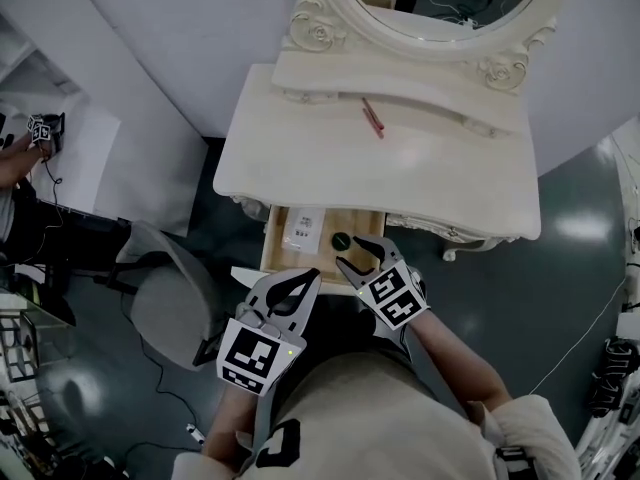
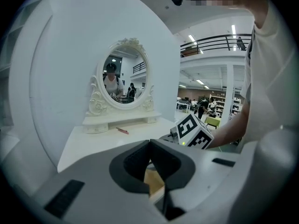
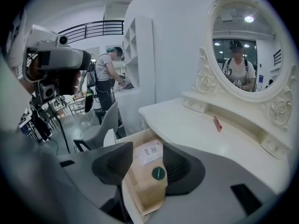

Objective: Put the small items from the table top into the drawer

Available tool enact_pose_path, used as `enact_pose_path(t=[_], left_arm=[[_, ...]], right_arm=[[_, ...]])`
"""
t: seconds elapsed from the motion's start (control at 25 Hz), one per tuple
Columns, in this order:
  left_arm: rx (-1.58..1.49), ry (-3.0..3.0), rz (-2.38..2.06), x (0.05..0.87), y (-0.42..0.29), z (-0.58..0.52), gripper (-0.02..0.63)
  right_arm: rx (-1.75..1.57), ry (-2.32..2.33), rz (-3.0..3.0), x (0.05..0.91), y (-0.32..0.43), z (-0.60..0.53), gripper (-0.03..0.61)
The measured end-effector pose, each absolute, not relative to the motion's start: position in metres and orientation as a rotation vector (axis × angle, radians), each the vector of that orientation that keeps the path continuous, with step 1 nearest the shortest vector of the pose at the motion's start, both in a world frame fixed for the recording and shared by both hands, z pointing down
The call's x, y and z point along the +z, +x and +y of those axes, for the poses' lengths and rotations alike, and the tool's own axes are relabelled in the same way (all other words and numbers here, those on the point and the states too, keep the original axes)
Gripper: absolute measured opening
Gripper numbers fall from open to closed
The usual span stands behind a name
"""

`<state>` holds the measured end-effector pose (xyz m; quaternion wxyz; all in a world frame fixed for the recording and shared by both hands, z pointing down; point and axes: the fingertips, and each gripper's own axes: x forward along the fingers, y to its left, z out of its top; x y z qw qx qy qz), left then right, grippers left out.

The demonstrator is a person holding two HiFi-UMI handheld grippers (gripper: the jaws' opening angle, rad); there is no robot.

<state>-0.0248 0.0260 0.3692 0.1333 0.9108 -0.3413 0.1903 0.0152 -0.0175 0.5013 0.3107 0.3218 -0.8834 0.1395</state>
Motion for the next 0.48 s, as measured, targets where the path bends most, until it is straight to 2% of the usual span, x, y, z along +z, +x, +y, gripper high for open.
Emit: enact_pose_path(t=[0.48], left_arm=[[0.588,2.724,-0.948,0.353,0.018,0.044,0.058]], right_arm=[[0.373,0.989,-2.351,0.486,0.068,-0.011,0.210]])
